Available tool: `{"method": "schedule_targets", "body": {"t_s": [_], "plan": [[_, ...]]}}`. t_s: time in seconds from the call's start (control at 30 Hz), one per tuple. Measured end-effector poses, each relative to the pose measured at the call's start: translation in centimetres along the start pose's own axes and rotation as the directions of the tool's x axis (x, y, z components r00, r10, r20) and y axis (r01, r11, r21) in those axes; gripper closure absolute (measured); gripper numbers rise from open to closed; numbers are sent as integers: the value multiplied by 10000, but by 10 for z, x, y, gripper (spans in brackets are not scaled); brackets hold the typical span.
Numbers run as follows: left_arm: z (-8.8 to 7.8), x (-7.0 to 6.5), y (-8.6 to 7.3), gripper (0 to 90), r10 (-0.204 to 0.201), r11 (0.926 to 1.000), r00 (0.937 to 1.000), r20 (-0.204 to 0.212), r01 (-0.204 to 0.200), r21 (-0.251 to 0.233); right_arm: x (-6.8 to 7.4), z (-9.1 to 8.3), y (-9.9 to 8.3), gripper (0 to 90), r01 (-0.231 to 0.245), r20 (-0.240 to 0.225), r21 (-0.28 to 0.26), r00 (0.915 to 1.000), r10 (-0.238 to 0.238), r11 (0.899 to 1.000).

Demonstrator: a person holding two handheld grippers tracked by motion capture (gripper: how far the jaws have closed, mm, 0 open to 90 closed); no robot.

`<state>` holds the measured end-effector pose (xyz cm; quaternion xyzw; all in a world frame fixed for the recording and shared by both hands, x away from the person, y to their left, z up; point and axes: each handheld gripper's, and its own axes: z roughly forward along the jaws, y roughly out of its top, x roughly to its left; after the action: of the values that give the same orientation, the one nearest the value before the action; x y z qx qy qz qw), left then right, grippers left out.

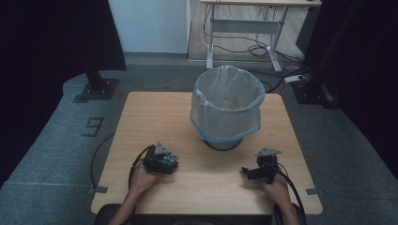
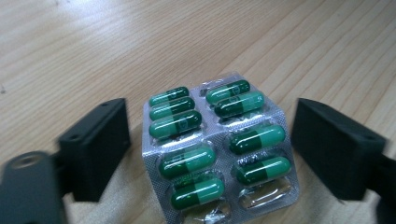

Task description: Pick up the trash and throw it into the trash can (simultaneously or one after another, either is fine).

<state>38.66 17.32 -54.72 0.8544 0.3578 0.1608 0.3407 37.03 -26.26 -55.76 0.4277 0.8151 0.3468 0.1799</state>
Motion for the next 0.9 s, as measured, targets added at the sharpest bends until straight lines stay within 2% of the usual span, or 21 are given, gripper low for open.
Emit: {"method": "schedule_targets", "body": {"t_s": [0.07, 0.13, 0.2, 0.43, 0.47, 0.5, 0.53, 0.67, 0.77, 0.9], "plan": [[-1, 3, -1, 191, -261, 9997, 9995, 196, 262, -28, 0, 0, 0, 0, -1, -1, 1, 10000, 1, 10000], [-3, 5, -2, 292, -328, 9994, 9994, 148, 330, -133, 0, 0, 0, 0, 2, -2, 0, 10000, -2, 10000], [-4, 6, -3, 336, -393, 9991, 9991, 150, 395, -164, 0, 0, 0, 0, -5, 0, 1, 10000, 5, 10000], [-4, 7, -2, 341, -489, 9987, 9987, 146, 491, -117, 0, 0, 0, 0, 1, -1, 1, 10000, -1, 10000], [-4, 10, -2, 341, -702, 9974, 9971, 284, 706, -149, 0, 0, 0, 0, -3, 0, 1, 10000, 3, 10000], [-4, 10, -2, 341, -702, 9974, 9971, 284, 706, -149, 0, 0, 0, 0, -4, -2, 2, 10000, 4, 10000], [-5, 13, -2, 341, -937, 9954, 9948, 390, 944, -166, 0, 0, 0, 0, -4, -1, 2, 10000, 4, 10000], [-9, 17, -2, 342, -1119, 9934, 9926, 477, 1130, -199, 0, 0, 0, 0, 1, -4, 1, 10000, -1, 10000], [-12, 17, 0, 342, -1088, 9936, 9929, 473, 1100, -238, 0, 0, 0, 0, -5, -1, 2, 10000, 5, 10000], [-20, 17, 9, 342, -738, 9968, 9964, 413, 750, -286, 0, 0, 0, 0, -4, 0, 2, 10000, 4, 10000]]}}
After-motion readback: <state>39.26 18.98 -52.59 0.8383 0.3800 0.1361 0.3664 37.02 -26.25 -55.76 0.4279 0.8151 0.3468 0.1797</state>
